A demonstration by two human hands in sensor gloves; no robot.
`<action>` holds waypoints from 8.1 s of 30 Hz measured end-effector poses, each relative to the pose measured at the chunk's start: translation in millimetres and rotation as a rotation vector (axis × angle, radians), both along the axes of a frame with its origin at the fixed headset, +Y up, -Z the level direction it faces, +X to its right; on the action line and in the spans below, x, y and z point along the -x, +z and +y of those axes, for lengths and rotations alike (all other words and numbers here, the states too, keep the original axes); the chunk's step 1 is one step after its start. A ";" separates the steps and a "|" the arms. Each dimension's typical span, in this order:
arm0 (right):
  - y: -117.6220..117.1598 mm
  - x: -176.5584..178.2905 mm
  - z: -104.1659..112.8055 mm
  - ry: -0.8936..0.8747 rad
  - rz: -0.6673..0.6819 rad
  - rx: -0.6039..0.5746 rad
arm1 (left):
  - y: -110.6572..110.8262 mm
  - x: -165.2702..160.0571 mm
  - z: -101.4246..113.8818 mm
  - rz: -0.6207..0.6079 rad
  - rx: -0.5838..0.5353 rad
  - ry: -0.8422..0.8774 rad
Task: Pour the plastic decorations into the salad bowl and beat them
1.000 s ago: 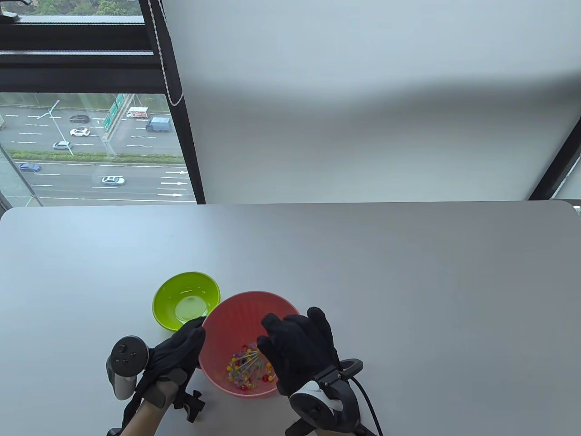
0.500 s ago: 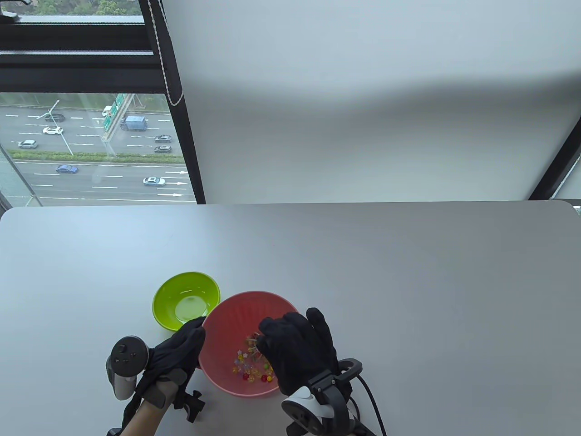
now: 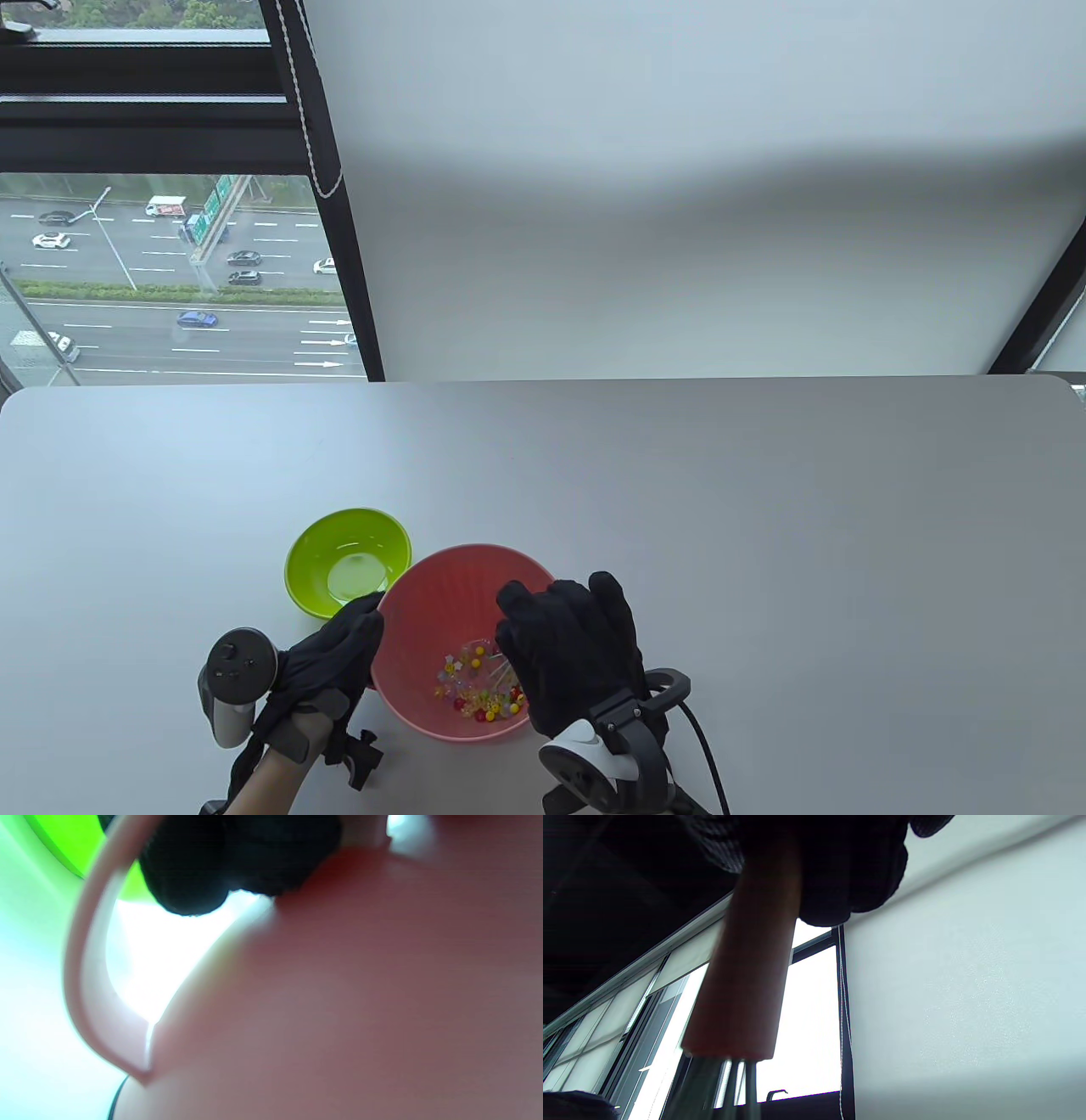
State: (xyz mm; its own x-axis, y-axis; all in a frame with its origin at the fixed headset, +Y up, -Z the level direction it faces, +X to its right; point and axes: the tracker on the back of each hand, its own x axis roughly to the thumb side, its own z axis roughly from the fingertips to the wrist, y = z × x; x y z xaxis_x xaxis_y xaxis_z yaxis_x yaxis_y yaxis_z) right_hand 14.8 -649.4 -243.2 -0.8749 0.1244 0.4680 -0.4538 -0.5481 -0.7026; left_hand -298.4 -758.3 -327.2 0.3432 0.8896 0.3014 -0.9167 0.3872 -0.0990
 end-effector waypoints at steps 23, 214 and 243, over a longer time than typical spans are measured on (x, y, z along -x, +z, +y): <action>-0.6 14.8 -7.4 0.058 0.015 0.024 | -0.2 0.0 0.2 -0.001 0.002 0.002; -11.2 5.4 -10.9 0.087 -0.019 0.117 | -0.1 0.7 -0.9 0.001 -0.003 -0.001; -10.7 14.9 -18.4 0.025 0.061 0.166 | -0.1 0.7 -0.9 0.001 -0.003 -0.001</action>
State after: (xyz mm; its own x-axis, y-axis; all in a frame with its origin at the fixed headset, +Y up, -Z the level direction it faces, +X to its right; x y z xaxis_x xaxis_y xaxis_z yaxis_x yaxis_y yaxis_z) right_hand -0.1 -667.8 -254.0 -0.8493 0.1826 0.4953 -0.4775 -0.6658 -0.5733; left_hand -299.1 -759.1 -327.2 0.3442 0.8885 0.3036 -0.9164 0.3883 -0.0973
